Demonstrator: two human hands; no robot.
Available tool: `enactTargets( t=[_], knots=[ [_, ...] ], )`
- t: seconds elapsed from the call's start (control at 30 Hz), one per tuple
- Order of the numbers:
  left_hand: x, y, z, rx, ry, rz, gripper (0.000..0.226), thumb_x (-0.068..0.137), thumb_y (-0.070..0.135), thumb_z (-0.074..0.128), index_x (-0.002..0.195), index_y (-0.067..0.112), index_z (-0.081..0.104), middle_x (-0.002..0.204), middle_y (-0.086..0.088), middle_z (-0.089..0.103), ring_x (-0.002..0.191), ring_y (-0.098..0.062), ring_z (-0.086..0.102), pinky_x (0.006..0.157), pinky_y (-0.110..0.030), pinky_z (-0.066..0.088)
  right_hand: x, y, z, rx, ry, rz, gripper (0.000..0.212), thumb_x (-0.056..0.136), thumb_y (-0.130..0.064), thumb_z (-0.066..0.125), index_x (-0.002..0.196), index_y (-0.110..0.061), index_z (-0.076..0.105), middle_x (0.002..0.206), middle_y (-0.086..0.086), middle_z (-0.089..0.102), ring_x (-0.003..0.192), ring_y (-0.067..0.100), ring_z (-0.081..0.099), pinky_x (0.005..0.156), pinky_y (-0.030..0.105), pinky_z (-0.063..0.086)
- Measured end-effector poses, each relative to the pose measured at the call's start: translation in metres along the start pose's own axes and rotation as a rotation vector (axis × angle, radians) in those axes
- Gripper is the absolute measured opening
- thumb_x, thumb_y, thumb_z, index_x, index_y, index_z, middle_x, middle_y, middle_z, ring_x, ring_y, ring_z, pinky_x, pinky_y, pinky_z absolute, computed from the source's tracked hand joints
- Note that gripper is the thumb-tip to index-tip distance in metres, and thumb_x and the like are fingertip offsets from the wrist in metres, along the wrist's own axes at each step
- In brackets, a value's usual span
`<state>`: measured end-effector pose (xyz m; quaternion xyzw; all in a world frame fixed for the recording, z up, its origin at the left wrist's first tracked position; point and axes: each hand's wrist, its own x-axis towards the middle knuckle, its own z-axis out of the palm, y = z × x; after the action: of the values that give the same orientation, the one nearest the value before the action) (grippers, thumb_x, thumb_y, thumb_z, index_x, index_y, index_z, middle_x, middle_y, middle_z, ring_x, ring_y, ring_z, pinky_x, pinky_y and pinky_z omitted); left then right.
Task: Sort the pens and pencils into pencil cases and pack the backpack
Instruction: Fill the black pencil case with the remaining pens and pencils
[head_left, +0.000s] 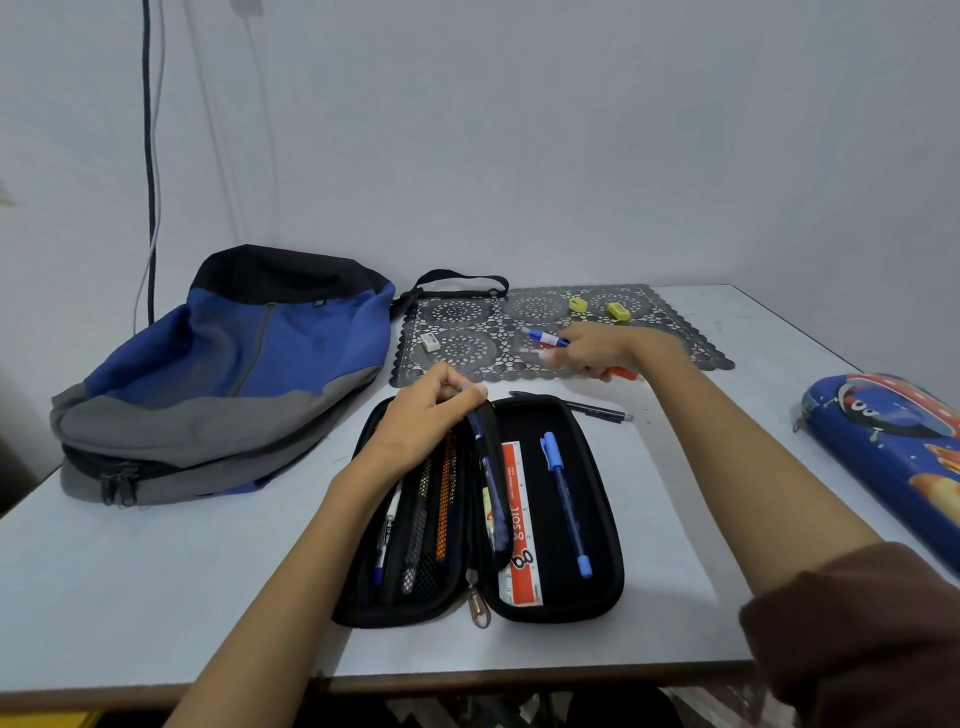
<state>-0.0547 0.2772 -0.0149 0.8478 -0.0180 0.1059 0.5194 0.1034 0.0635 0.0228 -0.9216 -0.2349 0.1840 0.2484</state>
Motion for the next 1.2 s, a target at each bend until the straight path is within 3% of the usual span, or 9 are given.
enactTargets(
  t=[0.07, 0.13, 0.37, 0.47, 0.6, 0.67, 0.87, 1.03, 1.2],
  knots=[
    [0.000, 0.001, 0.000, -0.001, 0.000, 0.003, 0.026, 0.086, 0.045, 0.064, 0.088, 0.020, 0.061, 0.091, -0.006, 0.071, 0.093, -0.025, 0.065, 0.094, -0.046, 0.048, -0.004, 0.003, -0.001, -0.025, -0.015, -0.024, 0.038, 0.083, -0.043, 0.071, 0.087, -0.012, 0.050, 0.065, 0.002, 0.050, 0.050, 0.013, 0.039, 0.046, 0.026, 0.037],
    [0.000, 0.000, 0.000, 0.001, 0.000, -0.002, 0.022, 0.090, 0.041, 0.064, 0.089, 0.019, 0.061, 0.092, -0.006, 0.071, 0.094, -0.025, 0.065, 0.094, -0.045, 0.048, -0.006, 0.005, -0.001, -0.057, -0.071, -0.016, 0.035, 0.080, -0.035, 0.076, 0.085, -0.010, 0.052, 0.069, 0.006, 0.049, 0.050, 0.014, 0.038, 0.045, 0.026, 0.037],
    [0.000, 0.000, 0.000, -0.004, -0.004, -0.006, 0.020, 0.089, 0.041, 0.064, 0.088, 0.021, 0.061, 0.092, -0.005, 0.072, 0.094, -0.024, 0.066, 0.095, -0.046, 0.048, -0.010, -0.004, 0.006, -0.109, -0.180, 0.071, 0.025, 0.083, -0.017, 0.071, 0.073, -0.005, 0.051, 0.059, 0.006, 0.048, 0.045, 0.015, 0.037, 0.046, 0.026, 0.035],
    [0.000, 0.000, 0.000, -0.014, 0.002, -0.001, 0.021, 0.078, 0.054, 0.065, 0.078, 0.033, 0.061, 0.086, 0.000, 0.072, 0.092, -0.024, 0.066, 0.095, -0.049, 0.048, -0.015, -0.010, 0.004, -0.071, -0.172, 0.080, 0.025, 0.089, -0.019, 0.060, 0.069, -0.006, 0.051, 0.059, 0.007, 0.052, 0.044, 0.016, 0.043, 0.046, 0.024, 0.035],
    [0.000, 0.000, 0.000, -0.023, 0.002, -0.002, 0.022, 0.079, 0.052, 0.065, 0.080, 0.030, 0.061, 0.084, 0.003, 0.071, 0.090, -0.021, 0.066, 0.095, -0.047, 0.048, -0.020, -0.015, 0.001, 0.329, -0.162, 0.043, 0.017, 0.099, -0.014, 0.043, 0.085, -0.006, 0.047, 0.075, 0.010, 0.063, 0.057, 0.021, 0.059, 0.052, 0.028, 0.047],
    [0.000, 0.000, 0.000, -0.023, 0.004, -0.001, 0.024, 0.080, 0.050, 0.064, 0.083, 0.026, 0.061, 0.086, 0.001, 0.071, 0.091, -0.022, 0.066, 0.095, -0.047, 0.048, -0.024, -0.022, 0.001, 0.564, -0.115, 0.008, 0.013, 0.100, -0.011, 0.046, 0.088, -0.005, 0.048, 0.073, 0.010, 0.059, 0.058, 0.021, 0.060, 0.058, 0.031, 0.054],
    [0.000, 0.000, 0.001, -0.023, 0.002, -0.002, 0.029, 0.076, 0.053, 0.065, 0.084, 0.026, 0.061, 0.087, -0.002, 0.072, 0.092, -0.025, 0.066, 0.094, -0.051, 0.048, -0.046, -0.058, 0.027, 1.174, -0.071, 0.025, 0.016, 0.096, -0.001, 0.051, 0.109, 0.006, 0.055, 0.085, 0.019, 0.074, 0.080, 0.030, 0.073, 0.070, 0.038, 0.061],
    [0.001, -0.001, 0.000, -0.021, 0.005, 0.007, 0.032, 0.073, 0.057, 0.063, 0.083, 0.026, 0.060, 0.087, -0.003, 0.072, 0.091, -0.026, 0.066, 0.093, -0.051, 0.049, -0.064, -0.061, 0.064, 1.369, -0.031, 0.089, 0.026, 0.093, 0.009, 0.050, 0.118, 0.017, 0.051, 0.100, 0.026, 0.066, 0.078, 0.029, 0.072, 0.063, 0.035, 0.061],
    [0.001, -0.003, 0.002, -0.010, 0.016, 0.008, 0.024, 0.082, 0.048, 0.063, 0.085, 0.024, 0.061, 0.088, -0.003, 0.071, 0.092, -0.024, 0.065, 0.092, -0.047, 0.048, -0.090, -0.052, 0.070, 1.383, -0.107, 0.140, 0.029, 0.091, 0.004, 0.053, 0.119, 0.010, 0.054, 0.119, 0.025, 0.060, 0.106, 0.032, 0.065, 0.080, 0.045, 0.059]
  ],
)
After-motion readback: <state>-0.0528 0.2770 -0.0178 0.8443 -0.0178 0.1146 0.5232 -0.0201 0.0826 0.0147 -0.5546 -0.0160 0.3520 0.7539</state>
